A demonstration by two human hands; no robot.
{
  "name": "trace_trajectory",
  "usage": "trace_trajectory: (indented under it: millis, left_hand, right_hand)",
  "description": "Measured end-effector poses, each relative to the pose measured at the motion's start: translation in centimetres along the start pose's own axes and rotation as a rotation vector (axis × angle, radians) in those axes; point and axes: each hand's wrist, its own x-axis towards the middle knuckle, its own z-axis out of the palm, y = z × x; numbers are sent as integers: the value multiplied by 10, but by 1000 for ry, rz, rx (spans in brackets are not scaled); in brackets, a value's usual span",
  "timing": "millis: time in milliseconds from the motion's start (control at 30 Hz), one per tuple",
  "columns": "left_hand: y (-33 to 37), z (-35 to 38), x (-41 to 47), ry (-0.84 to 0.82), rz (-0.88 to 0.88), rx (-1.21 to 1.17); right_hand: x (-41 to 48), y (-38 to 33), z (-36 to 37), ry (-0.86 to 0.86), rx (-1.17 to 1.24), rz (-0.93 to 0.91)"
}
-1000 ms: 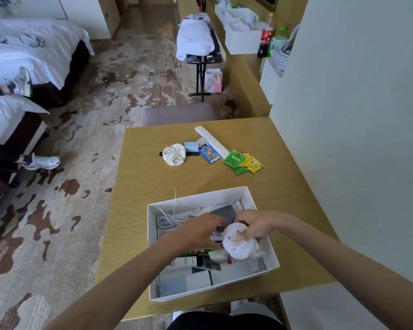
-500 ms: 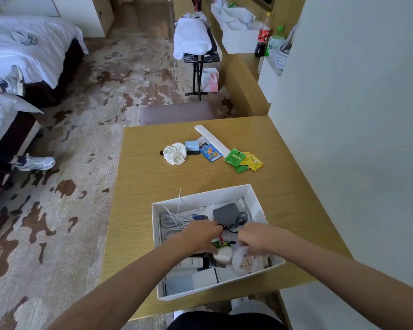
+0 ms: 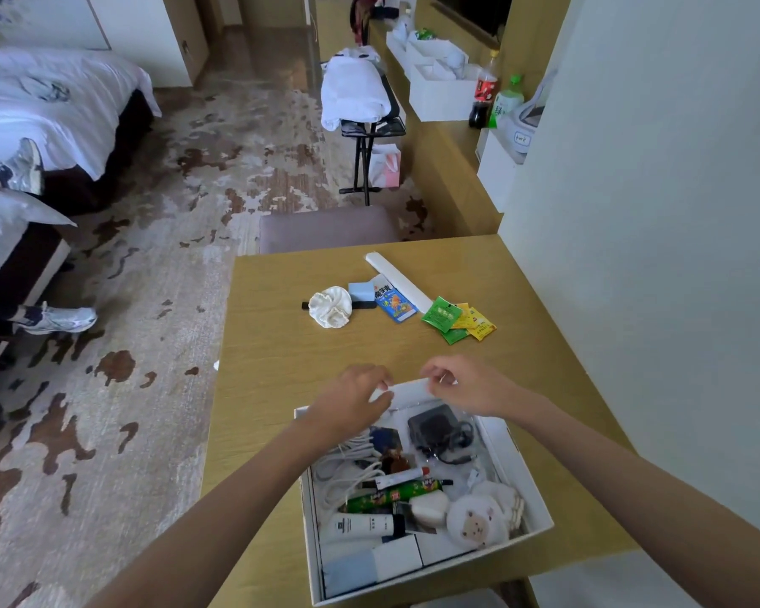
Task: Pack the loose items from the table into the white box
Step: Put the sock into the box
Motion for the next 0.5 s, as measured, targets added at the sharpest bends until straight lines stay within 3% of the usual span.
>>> trace_trajectory:
  millis: [167, 500]
  left_hand:
    - [-17, -19, 26, 115, -115, -20]
    - [-68, -16, 124, -25, -441, -60]
  right_hand:
    - [41, 5, -7, 150, 94, -11]
    - [158, 56, -12, 112, -9, 112]
